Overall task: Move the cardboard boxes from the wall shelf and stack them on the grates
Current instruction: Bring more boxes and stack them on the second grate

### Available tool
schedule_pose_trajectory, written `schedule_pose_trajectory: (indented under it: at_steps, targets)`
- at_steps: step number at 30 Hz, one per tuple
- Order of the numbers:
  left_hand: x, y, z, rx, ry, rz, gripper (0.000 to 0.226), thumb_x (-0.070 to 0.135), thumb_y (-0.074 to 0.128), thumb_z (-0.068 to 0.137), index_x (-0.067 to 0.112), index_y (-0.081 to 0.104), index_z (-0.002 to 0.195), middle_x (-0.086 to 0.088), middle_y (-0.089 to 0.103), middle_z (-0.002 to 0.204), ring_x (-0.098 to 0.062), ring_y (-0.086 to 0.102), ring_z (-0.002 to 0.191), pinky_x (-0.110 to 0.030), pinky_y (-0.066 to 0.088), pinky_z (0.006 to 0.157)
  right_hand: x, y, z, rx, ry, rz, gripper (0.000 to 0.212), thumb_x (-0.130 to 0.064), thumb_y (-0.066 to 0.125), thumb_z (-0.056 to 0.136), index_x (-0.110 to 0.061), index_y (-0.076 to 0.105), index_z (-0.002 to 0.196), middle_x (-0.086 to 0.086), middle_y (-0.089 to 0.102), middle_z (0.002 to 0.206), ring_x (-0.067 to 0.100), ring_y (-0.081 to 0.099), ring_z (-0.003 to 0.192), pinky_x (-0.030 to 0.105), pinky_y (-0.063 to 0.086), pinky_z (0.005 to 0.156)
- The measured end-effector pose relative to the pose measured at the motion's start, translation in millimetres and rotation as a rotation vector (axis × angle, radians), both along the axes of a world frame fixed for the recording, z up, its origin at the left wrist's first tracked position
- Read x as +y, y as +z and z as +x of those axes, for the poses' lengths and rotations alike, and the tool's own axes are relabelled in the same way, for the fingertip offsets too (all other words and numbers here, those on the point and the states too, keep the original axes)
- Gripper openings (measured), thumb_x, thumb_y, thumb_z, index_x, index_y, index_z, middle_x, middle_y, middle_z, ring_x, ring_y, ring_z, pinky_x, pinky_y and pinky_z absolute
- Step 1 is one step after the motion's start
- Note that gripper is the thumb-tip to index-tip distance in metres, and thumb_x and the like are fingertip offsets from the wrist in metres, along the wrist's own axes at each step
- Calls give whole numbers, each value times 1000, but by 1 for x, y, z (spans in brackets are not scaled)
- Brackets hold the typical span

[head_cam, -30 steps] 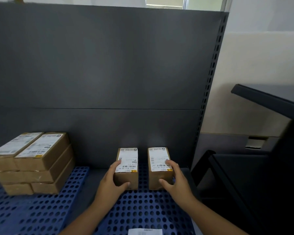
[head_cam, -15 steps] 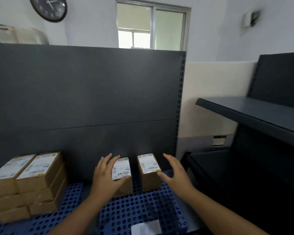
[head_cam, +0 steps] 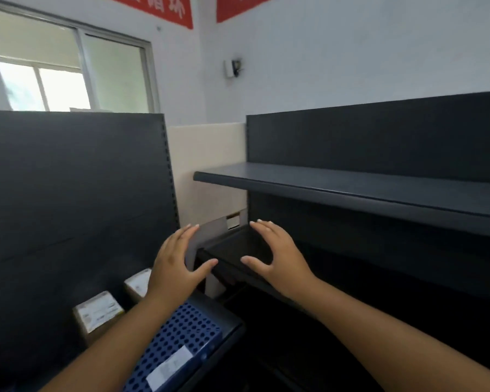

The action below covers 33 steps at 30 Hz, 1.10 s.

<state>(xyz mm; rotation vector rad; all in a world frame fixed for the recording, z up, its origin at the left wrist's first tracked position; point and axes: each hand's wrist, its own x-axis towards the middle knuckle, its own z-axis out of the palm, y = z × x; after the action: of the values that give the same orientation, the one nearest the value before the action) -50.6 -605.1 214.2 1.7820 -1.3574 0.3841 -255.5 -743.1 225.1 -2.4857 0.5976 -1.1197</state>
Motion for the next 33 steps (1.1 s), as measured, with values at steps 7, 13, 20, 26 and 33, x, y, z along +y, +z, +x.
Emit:
schedule_pose_trajectory:
  at_steps: [7,13,20,26,33]
  targets:
    - [-81,47,-135,-27,-388,-93,79,62,66,78,32,38,144,2,42,148,-20,42,134,-49,40,107,2,62,-171,-28,-359,-67,75,-54,66,82,-38,32,147,-12,33,152,5,24,141,27,24,113]
    - [-125,83,-259,-61,-625,-172,82,65,61,76,33,34,146,3,40,149,-15,39,136,-41,40,105,11,95,-312,-10,-640,-170,74,-55,64,84,-35,32,148,-7,34,152,8,24,141,28,22,114]
    - [-154,118,-410,-80,-895,-264,77,56,66,80,30,38,146,6,42,146,-11,36,137,-35,34,108,20,131,-466,-21,-868,-230,72,-56,62,84,-30,37,146,-2,39,149,14,29,139,33,25,114]
    - [-183,139,-522,-28,-976,-228,78,63,66,78,47,29,145,12,35,149,-5,33,134,-31,35,99,7,149,-583,-23,-976,-226,73,-52,67,83,-30,37,146,-1,38,149,16,27,140,36,23,115]
    - [-227,156,-618,21,-968,-102,89,56,77,73,49,25,145,9,31,150,-10,36,132,-31,35,99,-31,160,-700,-25,-995,-145,78,-53,67,81,-35,30,147,-1,30,152,16,28,140,29,26,107]
